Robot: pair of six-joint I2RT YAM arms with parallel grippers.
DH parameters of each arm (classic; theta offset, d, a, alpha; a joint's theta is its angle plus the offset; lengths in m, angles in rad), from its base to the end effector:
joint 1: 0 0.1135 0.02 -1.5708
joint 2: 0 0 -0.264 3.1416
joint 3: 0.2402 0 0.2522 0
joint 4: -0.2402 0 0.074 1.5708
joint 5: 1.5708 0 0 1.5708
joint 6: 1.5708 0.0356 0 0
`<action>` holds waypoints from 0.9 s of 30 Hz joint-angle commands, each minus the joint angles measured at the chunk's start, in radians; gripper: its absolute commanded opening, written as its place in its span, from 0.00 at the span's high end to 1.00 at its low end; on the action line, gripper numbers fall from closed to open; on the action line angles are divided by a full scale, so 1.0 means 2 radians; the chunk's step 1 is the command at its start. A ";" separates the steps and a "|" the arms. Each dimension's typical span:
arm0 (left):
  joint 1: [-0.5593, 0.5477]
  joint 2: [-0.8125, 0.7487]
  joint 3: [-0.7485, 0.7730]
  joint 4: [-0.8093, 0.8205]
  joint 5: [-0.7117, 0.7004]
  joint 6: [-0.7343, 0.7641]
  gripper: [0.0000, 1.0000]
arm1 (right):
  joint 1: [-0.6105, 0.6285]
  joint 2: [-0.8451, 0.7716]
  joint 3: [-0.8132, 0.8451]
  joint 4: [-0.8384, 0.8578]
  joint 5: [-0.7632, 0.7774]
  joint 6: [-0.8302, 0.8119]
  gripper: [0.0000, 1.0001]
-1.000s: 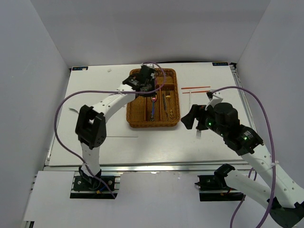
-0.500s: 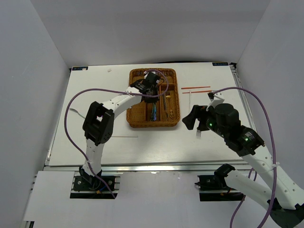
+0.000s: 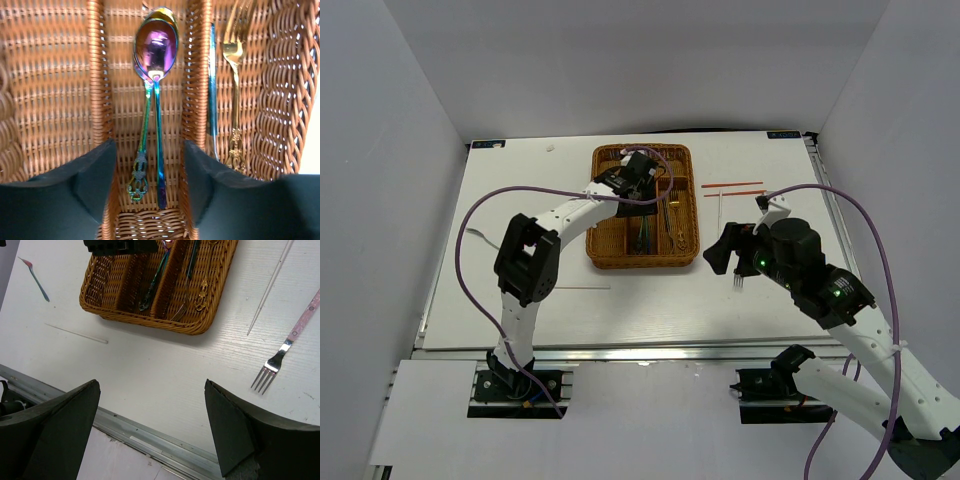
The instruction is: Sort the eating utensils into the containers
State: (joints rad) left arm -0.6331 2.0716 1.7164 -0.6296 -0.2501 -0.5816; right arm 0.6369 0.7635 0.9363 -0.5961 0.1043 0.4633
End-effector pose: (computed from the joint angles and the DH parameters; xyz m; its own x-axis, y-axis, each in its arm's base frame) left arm 0.3739 -0.2635 0.2257 -0.8156 -0.0617 -0.5754 0.0178 0.9912 -0.1315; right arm 0.1309 0.0922 0.3523 -0.5257 0.1640 -0.8347 -0.3133 0.8750 0.3692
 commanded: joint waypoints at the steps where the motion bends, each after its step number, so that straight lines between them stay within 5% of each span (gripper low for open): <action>1: 0.007 -0.041 0.024 -0.020 -0.033 0.005 0.30 | -0.001 -0.002 0.003 0.013 0.000 -0.008 0.11; 5: 0.045 -0.109 -0.020 -0.016 -0.059 0.000 0.13 | -0.001 -0.007 0.001 0.011 -0.005 -0.016 0.11; 6: 0.074 -0.125 -0.031 -0.021 -0.067 -0.001 0.02 | -0.002 -0.007 0.000 0.010 -0.007 -0.018 0.11; 12: 0.239 -0.210 -0.084 -0.082 -0.153 -0.031 0.02 | -0.002 -0.001 -0.015 0.020 -0.028 -0.036 0.11; 18: 0.385 -0.194 -0.133 -0.072 -0.105 -0.028 0.02 | -0.002 0.005 -0.023 0.038 -0.048 -0.041 0.11; 21: 0.419 -0.157 -0.146 -0.055 -0.046 -0.011 0.08 | -0.002 0.008 -0.032 0.051 -0.075 -0.041 0.11; 27: 0.423 -0.109 -0.160 -0.039 -0.041 -0.022 0.20 | -0.002 0.020 -0.062 0.087 -0.094 -0.042 0.11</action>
State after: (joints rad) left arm 0.2195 1.8729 1.4055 -0.7296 -0.3721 -0.6182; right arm 0.6361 0.7876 0.8364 -0.4999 -0.0372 0.4023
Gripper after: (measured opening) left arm 0.813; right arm 0.894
